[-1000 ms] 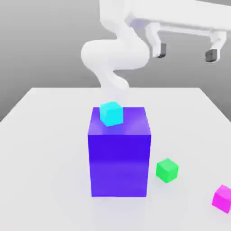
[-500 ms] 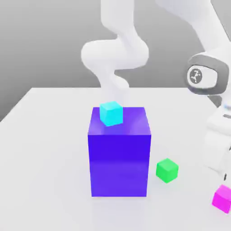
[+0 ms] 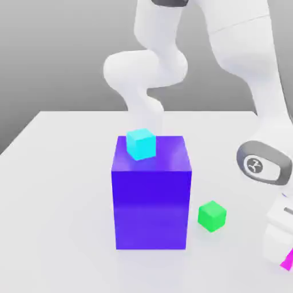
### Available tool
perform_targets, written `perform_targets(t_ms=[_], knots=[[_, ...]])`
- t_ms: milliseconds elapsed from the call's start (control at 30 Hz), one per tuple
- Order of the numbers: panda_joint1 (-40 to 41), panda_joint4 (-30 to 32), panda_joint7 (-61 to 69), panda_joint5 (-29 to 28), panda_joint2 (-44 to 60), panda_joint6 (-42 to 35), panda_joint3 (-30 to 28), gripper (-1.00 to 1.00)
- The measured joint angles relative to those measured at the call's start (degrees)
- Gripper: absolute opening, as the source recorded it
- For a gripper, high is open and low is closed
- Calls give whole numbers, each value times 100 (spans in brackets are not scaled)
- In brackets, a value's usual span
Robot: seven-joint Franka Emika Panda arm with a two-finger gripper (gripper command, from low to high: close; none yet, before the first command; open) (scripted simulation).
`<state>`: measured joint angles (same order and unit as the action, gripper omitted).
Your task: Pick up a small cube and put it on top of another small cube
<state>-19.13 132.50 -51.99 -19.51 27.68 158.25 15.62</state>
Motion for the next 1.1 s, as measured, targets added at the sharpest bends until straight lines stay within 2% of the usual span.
perform_targets(t_ms=[133, 300, 433, 633, 800, 867, 933, 1067, 1100], knots=[[283, 239, 412, 430, -750, -510, 359, -100], [557, 958, 1315, 320, -1500, -589, 455, -100], [774, 1579, 2292, 504, -2146, -565, 542, -100], [770, 2530, 4210, 1411, -3172, -485, 459, -100], [216, 3304, 5967, 2417, -3978, -468, -40, -100], [102, 3453, 6304, 2592, -3939, -284, -139, -100], [125, 3476, 6321, 2535, -3616, 59, -135, -100], [209, 3454, 5949, 1971, -2801, 837, -211, -100], [200, 3447, 5830, 1797, -2640, 986, -269, 100]])
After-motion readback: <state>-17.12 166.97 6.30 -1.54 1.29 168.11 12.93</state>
